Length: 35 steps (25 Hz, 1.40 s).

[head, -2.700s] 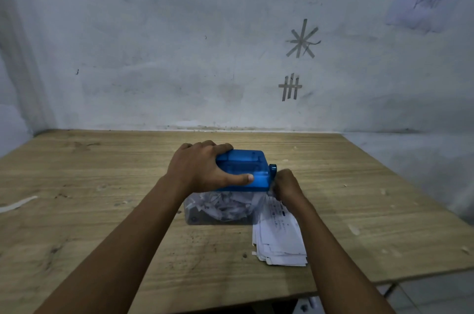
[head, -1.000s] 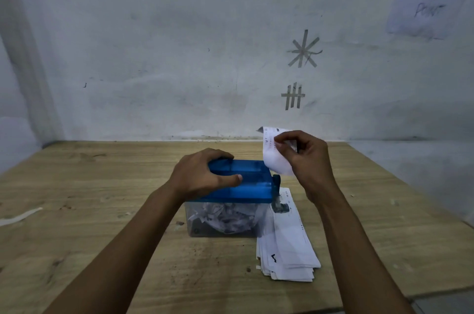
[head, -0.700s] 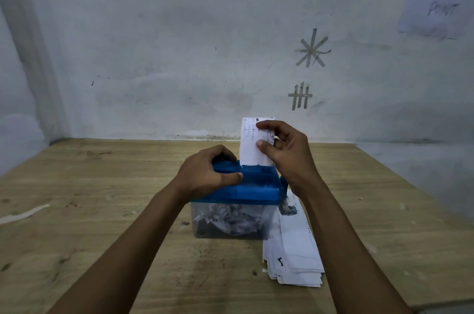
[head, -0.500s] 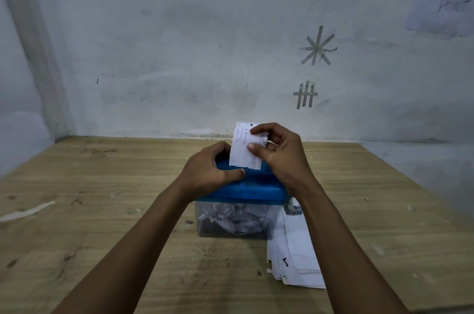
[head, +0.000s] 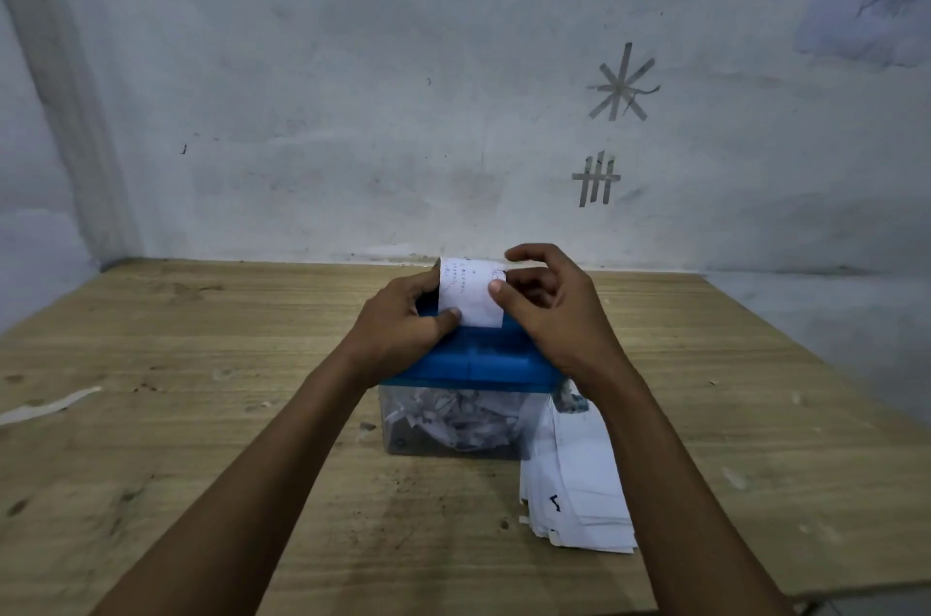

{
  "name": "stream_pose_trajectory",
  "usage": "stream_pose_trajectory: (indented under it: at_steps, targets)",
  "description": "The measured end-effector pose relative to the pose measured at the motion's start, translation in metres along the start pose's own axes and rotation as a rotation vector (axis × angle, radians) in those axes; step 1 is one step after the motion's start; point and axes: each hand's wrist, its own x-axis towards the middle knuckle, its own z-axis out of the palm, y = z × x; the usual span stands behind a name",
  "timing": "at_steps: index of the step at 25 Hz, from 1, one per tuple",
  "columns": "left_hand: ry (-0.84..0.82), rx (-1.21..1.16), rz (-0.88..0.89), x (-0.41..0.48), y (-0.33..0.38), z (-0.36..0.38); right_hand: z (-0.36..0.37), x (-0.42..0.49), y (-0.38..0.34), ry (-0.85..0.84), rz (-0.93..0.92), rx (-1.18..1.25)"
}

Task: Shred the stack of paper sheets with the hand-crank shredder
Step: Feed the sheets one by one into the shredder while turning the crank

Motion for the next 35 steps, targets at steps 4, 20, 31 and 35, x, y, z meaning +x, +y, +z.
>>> stream_pose_trajectory:
  at_steps: [4, 20, 31, 35]
  targets:
    - [0.012, 0.028, -0.007, -0.001, 0.001, -0.002, -0.011, -0.040, 0.018, 0.101, 0.298, -0.247]
    - [0.026, 0.085, -0.082, -0.005, 0.010, -0.001, -0.028, -0.029, -0.011, 0.057, 0.212, -0.788]
    - [0.041, 0.083, -0.075, 0.001, 0.004, -0.001, -0.078, -0.021, 0.028, -0.226, 0.067, -0.053]
    - [0.053, 0.122, -0.058, 0.001, 0.005, 0.000, -0.060, -0.005, 0.020, -0.119, 0.128, -0.006]
